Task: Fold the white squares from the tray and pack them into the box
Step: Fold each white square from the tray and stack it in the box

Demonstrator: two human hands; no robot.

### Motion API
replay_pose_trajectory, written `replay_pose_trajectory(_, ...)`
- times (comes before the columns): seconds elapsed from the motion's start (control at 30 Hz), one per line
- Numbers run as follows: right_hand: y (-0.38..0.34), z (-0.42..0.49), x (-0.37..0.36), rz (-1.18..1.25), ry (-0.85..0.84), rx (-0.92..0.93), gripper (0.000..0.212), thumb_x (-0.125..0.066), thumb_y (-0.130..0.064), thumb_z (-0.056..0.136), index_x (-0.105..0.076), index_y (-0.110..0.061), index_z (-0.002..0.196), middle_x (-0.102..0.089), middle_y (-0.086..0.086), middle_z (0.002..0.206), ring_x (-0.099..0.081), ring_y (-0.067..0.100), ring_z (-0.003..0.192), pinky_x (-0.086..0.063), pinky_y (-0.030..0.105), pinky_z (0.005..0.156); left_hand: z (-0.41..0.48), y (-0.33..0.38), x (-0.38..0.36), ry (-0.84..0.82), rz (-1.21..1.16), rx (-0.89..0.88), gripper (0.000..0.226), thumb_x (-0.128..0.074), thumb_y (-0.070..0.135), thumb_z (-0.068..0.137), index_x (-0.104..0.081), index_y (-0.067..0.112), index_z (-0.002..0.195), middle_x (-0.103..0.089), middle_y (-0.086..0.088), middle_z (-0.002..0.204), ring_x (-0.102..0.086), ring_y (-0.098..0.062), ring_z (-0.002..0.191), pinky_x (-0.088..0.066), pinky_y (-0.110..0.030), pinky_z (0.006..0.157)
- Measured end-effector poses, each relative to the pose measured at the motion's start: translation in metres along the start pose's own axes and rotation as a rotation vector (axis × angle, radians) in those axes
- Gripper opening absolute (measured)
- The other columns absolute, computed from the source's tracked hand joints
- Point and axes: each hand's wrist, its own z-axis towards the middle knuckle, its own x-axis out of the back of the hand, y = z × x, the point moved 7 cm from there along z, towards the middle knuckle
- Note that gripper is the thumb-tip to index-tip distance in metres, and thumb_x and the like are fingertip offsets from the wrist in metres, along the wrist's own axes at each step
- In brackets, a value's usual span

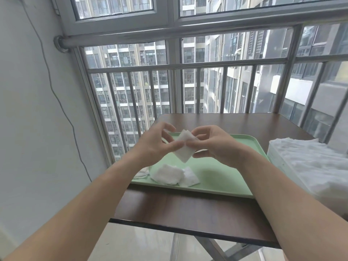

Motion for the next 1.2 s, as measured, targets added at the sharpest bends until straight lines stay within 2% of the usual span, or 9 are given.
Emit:
replay_pose_trajectory(0.1,0.002,0.002,0.009,0.016,0.074,-0.008,0.025,-0.069,-0.010,0.092,-0.064,0.006,0.111,-0.070,0.021,0.102,-0.068,0.023,0.089,-0.058,0.034,0.079,-0.008,-0.014,-0.008,-0.320,0.028,0.072,0.028,-0.071,0.028,0.092,-0.060,0.020,0.116,-0.071,0.001,0.107,-0.069,-0.013,0.099,-0.056,-0.034,0.091)
replay_pose_trajectory(0.23,0.005,0.002,0.012,-0.022,0.107,-0.038,0.023,-0.067,-0.011,0.093,-0.065,0.002,0.112,-0.069,0.011,0.097,-0.068,0.020,0.084,-0.057,0.032,0.074,-0.025,-0.022,-0.016,-0.577,0.206,0.081,0.049,-0.080,0.018,0.082,-0.058,0.030,0.123,-0.067,0.014,0.117,-0.060,0.001,0.112,-0.047,-0.016,0.091)
replay_pose_trajectory(0.37,0.004,0.000,0.008,-0.031,0.102,-0.042,0.015,-0.066,-0.011,0.094,-0.065,-0.003,0.106,-0.069,0.008,0.091,-0.067,0.019,0.079,-0.056,0.030,0.072,-0.026,-0.021,-0.014,-0.534,0.278,0.066,0.055,-0.083,0.023,0.076,-0.057,0.038,0.122,-0.058,0.014,0.114,-0.058,-0.002,0.103,-0.050,-0.025,0.093)
replay_pose_trajectory(0.53,0.003,-0.001,0.008,-0.042,0.109,-0.042,0.011,-0.066,-0.011,0.093,-0.066,-0.005,0.103,-0.069,0.007,0.088,-0.067,0.017,0.076,-0.056,0.030,0.071,-0.024,-0.023,-0.008,-0.466,0.164,0.063,0.058,-0.087,0.018,0.073,-0.059,0.039,0.120,-0.056,0.008,0.116,-0.055,0.006,0.067,-0.048,-0.017,0.070)
replay_pose_trajectory(0.63,0.003,-0.001,0.008,-0.037,0.113,-0.046,0.005,-0.065,-0.009,0.093,-0.065,-0.008,0.097,-0.068,0.007,0.087,-0.066,0.017,0.075,-0.055,0.030,0.070,-0.022,-0.026,-0.005,-0.428,0.046,0.087,0.067,-0.090,0.015,0.070,-0.059,0.033,0.127,-0.061,0.002,0.121,-0.064,0.002,0.078,-0.055,-0.020,0.080)
replay_pose_trajectory(0.73,0.005,0.000,0.010,-0.031,0.134,-0.056,0.006,-0.064,-0.008,0.092,-0.065,-0.007,0.099,-0.067,0.009,0.090,-0.066,0.019,0.078,-0.056,0.030,0.069,-0.018,-0.026,0.001,-0.360,-0.084,0.118,0.064,-0.091,0.017,0.067,-0.065,0.031,0.123,-0.065,-0.006,0.117,-0.070,-0.021,0.099,-0.057,-0.032,0.092)
replay_pose_trajectory(0.93,0.009,0.003,0.013,-0.013,0.168,-0.083,0.021,-0.063,-0.009,0.093,-0.065,0.002,0.111,-0.070,0.013,0.093,-0.071,0.023,0.078,-0.058,0.030,0.067,-0.015,-0.029,0.001,-0.294,-0.361,0.236,0.043,-0.078,-0.001,0.081,-0.069,0.018,0.117,-0.076,-0.015,0.100,-0.073,-0.033,0.092,-0.060,-0.040,0.085)
replay_pose_trajectory(1.1,0.012,0.001,0.021,-0.013,0.259,-0.126,0.012,-0.059,-0.013,0.094,-0.064,-0.005,0.102,-0.070,0.009,0.086,-0.071,0.021,0.070,-0.059,0.033,0.066,-0.016,-0.027,-0.006,-0.295,-0.462,0.271,0.045,-0.072,-0.003,0.085,-0.064,0.025,0.120,-0.075,-0.014,0.103,-0.072,-0.025,0.084,-0.056,-0.030,0.071)
replay_pose_trajectory(1.2,0.012,-0.001,0.033,-0.075,0.396,-0.119,0.015,-0.057,-0.015,0.095,-0.063,-0.004,0.105,-0.068,0.008,0.091,-0.069,0.019,0.073,-0.061,0.034,0.067,-0.013,-0.027,-0.007,-0.269,-0.520,0.249,0.051,-0.078,0.004,0.074,-0.065,0.025,0.119,-0.073,-0.015,0.106,-0.071,-0.027,0.087,-0.056,-0.037,0.077)
